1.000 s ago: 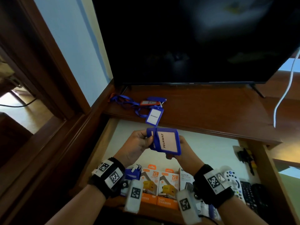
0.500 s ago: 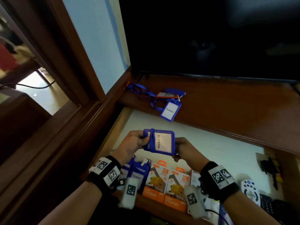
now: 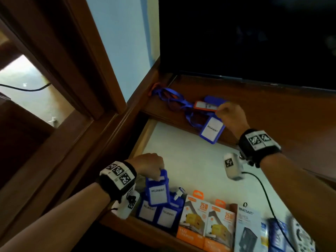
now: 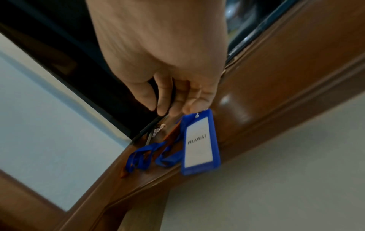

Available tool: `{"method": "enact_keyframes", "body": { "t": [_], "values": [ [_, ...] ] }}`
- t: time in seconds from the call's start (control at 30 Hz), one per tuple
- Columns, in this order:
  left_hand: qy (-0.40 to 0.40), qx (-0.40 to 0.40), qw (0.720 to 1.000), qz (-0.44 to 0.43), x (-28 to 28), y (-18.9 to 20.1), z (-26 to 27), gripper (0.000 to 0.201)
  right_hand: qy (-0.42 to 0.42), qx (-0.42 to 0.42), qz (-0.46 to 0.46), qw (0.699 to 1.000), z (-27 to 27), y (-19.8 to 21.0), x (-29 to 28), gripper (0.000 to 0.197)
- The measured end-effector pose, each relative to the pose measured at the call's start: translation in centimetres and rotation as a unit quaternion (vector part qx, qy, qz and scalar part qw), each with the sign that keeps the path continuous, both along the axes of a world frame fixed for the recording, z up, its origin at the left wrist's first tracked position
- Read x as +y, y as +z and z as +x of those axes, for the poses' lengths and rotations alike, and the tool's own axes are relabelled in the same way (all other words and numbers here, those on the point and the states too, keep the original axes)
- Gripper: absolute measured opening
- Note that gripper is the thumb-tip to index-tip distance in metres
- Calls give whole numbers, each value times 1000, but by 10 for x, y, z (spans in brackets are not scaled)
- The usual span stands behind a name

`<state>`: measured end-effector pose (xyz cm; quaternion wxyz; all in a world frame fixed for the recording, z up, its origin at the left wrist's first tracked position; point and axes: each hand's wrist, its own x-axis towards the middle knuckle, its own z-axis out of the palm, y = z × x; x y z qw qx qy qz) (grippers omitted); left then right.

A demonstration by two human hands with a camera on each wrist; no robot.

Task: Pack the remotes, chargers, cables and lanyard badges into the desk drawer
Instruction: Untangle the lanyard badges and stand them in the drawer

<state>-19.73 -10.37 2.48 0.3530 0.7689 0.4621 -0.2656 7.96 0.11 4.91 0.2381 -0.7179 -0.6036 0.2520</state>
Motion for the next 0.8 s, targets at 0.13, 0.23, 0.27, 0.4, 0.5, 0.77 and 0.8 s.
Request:
{"method": "enact_keyframes", "body": {
  "t": [0.13,0.23,0.27,0.4,0.5,0.77,0.8],
  "values": [
    [-88,39,995,-29,7,-12,7,18,9,-120,-23,992,-6,-5,32,36],
    [-118,49,991,-31,7,-19,11,14,7,-157,-78,985,-6,-11,47,44],
    [-129,53,990,-30,6,-21,11,13,8,-167,-96,981,-6,-13,51,48],
    [-157,66,985,-18,-2,-30,10,15,-8,-187,-145,972,-9,-20,59,57],
    [-158,67,985,-11,-8,-38,8,20,-44,-189,-133,972,-11,-21,64,46],
    [-168,83,982,18,-27,-41,5,12,-151,-96,-46,983,3,-6,58,23],
    [-168,80,982,26,-30,-41,4,12,-155,-86,-13,984,6,-1,55,24]
  ]
}}
